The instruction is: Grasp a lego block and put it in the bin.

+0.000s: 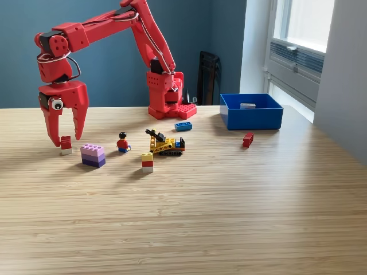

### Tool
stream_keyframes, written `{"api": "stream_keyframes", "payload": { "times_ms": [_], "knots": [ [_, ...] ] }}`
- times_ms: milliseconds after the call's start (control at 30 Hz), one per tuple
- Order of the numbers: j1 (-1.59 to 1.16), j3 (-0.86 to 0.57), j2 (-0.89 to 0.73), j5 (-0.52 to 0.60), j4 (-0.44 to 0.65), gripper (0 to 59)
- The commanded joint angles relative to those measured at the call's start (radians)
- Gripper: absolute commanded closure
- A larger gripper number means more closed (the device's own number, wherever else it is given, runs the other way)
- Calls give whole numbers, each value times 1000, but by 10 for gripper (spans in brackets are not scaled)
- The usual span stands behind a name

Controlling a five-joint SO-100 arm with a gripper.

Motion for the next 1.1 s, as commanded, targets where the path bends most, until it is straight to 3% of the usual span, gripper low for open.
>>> {"api": "stream_keyframes", "payload": {
  "times_ms": [33,367,700,833,1000,1100],
  "knots": [
    [2,-6,21,5,-8,585],
    [-18,-18,23,3,5,585],
    [-97,-147,41,-3,192,585],
    [-187,-181,46,12,265,585],
    [-314,-324,49,52,400,585],
    [-413,-347,104,69,420,585]
  ]
}}
